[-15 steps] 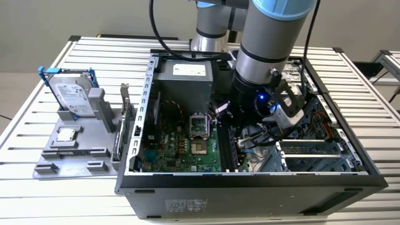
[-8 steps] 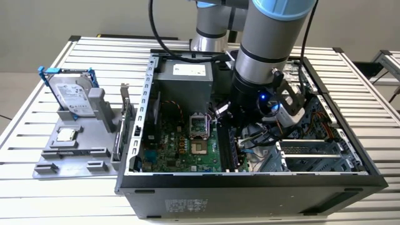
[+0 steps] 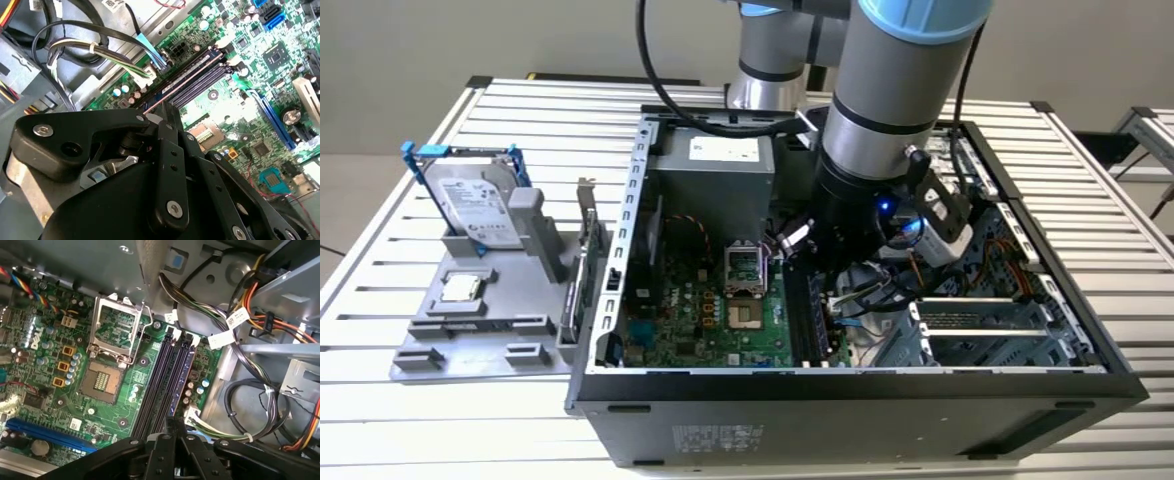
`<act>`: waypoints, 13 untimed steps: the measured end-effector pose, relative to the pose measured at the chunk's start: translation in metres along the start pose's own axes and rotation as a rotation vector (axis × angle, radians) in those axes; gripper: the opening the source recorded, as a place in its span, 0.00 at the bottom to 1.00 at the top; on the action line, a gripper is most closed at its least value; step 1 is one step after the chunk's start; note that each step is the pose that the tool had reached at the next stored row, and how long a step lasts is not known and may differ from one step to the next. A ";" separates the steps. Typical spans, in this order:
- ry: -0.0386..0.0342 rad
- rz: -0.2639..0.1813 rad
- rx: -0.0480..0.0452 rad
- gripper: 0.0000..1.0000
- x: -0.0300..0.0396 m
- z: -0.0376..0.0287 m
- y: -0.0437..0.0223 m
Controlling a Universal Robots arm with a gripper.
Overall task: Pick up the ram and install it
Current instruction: 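Press down the ram until it locks into place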
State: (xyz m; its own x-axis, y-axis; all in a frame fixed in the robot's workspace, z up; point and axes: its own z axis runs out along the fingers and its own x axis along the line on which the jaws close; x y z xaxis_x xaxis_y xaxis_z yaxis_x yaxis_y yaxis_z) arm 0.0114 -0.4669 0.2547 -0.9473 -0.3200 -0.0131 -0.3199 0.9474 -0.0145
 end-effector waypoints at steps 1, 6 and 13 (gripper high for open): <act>-0.0002 -0.011 -0.0001 0.00 0.0000 0.0000 0.0000; -0.0010 -0.074 -0.0009 0.00 0.0000 0.0000 0.0002; -0.0025 -0.173 -0.0022 0.00 -0.0001 0.0002 0.0006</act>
State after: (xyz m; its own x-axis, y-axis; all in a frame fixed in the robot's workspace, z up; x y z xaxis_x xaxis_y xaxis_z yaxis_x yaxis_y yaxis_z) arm 0.0113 -0.4662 0.2545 -0.8781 -0.4784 -0.0131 -0.4782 0.8781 -0.0145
